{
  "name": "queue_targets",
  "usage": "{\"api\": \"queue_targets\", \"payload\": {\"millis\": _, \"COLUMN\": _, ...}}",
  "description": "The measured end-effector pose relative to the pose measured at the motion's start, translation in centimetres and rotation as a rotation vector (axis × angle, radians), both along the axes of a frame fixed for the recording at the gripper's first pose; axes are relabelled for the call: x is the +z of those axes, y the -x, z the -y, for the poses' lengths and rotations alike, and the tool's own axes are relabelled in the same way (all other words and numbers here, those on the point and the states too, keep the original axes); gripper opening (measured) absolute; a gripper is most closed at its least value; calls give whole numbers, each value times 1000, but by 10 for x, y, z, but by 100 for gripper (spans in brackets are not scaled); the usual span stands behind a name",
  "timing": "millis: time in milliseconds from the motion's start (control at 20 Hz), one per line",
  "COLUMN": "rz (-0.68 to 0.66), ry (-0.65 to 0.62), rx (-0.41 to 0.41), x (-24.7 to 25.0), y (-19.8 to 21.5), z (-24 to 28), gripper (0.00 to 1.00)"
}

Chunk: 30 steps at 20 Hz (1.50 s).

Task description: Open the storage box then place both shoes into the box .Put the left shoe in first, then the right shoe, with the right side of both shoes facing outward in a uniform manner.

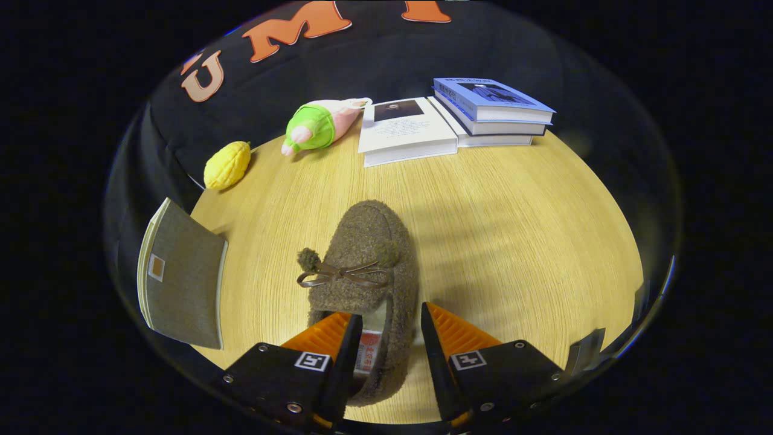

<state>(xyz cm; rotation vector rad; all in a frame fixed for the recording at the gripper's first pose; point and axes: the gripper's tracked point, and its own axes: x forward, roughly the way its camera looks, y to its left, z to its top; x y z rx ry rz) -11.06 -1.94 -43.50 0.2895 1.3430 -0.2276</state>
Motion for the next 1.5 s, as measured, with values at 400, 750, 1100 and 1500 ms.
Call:
{"api": "queue_targets", "payload": {"millis": 400, "rz": 9, "ry": -58, "rx": -124, "x": -25, "y": -2, "z": 6, "gripper": 14}}
{"api": "queue_targets", "payload": {"millis": 750, "rz": 40, "ry": -81, "rx": -173, "x": -2, "y": -12, "z": 4, "gripper": 4}}
{"api": "queue_targets", "payload": {"millis": 1100, "rz": 131, "ry": -133, "rx": -101, "x": 49, "y": -45, "z": -40, "gripper": 4}}
{"api": "queue_targets", "payload": {"millis": 1500, "rz": 219, "ry": -195, "rx": 51, "x": 102, "y": -75, "z": -128, "gripper": 4}}
